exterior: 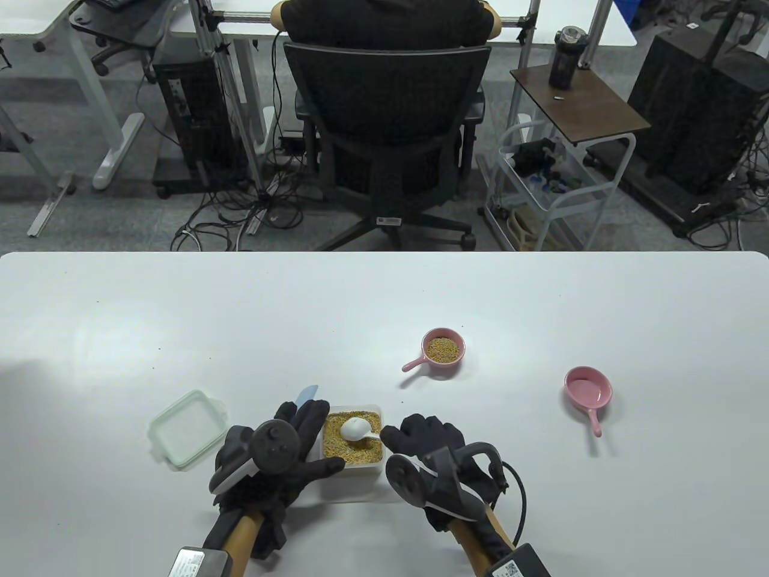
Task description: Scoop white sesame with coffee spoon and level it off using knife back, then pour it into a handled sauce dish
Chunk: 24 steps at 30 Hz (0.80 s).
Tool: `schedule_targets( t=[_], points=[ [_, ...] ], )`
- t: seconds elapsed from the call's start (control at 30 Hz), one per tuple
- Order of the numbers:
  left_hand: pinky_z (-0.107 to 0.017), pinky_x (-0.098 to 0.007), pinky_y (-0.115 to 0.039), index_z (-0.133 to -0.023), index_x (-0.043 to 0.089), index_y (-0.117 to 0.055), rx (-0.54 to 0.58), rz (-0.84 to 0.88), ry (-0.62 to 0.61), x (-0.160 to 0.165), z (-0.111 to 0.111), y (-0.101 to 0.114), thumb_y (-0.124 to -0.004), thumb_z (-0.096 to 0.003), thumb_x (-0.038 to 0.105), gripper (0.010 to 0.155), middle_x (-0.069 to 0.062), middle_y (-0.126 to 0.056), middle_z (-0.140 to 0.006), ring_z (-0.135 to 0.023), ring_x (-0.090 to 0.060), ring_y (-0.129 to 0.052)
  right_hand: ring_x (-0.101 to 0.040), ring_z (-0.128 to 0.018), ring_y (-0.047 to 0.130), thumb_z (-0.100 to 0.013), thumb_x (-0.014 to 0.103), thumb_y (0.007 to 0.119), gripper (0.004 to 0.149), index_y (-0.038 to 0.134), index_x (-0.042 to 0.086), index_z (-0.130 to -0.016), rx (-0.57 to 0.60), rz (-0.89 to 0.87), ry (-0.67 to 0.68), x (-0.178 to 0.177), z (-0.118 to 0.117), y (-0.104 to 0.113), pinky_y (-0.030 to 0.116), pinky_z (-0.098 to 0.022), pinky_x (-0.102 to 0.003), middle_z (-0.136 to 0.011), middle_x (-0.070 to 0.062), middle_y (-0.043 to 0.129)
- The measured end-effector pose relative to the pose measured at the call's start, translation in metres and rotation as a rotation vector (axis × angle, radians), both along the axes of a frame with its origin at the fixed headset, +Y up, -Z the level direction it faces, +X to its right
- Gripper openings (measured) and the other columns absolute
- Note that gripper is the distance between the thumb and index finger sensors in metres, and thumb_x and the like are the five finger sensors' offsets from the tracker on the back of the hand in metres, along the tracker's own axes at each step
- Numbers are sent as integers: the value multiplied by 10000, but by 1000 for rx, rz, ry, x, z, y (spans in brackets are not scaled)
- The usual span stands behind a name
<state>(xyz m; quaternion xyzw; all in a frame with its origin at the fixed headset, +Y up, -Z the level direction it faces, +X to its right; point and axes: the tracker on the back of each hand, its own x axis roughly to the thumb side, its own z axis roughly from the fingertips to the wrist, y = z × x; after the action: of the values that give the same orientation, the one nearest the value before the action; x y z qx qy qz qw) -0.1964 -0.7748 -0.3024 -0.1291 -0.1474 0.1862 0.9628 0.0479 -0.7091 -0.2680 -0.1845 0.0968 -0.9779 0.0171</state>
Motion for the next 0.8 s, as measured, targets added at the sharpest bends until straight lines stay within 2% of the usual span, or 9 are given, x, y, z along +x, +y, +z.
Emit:
schedule_targets(
  t=[0.3,0.53,0.8],
  points=[
    [-815,-648,-374,-1241,340,-245,2,-11,6,1,0,1,-628,-448,768,978,22,-396,-1335,-1212,-411,-321,-157,-389,943,-536,283,833,370,903,252,-897,-142,-68,8,1,-4,2,832,-380,-418,-723,-55,965],
    [-815,-647,-374,-1240,340,-243,1,-13,6,1,1,1,-627,-450,766,976,22,-393,-1335,-1210,-415,-318,-112,-233,950,-510,274,864,361,951,200,-852,-312,-317,-38,14,-16,-1,854,-246,-369,-600,-66,1035],
    [-815,-648,-374,-1241,336,-242,3,-17,5,1,0,1,-626,-450,766,979,22,-393,-1335,-1210,-417,-315,-91,-164,934,-519,268,854,356,958,152,-838,-555,-587,-167,35,-31,-21,846,-182,-349,-544,-71,1052]
  ],
)
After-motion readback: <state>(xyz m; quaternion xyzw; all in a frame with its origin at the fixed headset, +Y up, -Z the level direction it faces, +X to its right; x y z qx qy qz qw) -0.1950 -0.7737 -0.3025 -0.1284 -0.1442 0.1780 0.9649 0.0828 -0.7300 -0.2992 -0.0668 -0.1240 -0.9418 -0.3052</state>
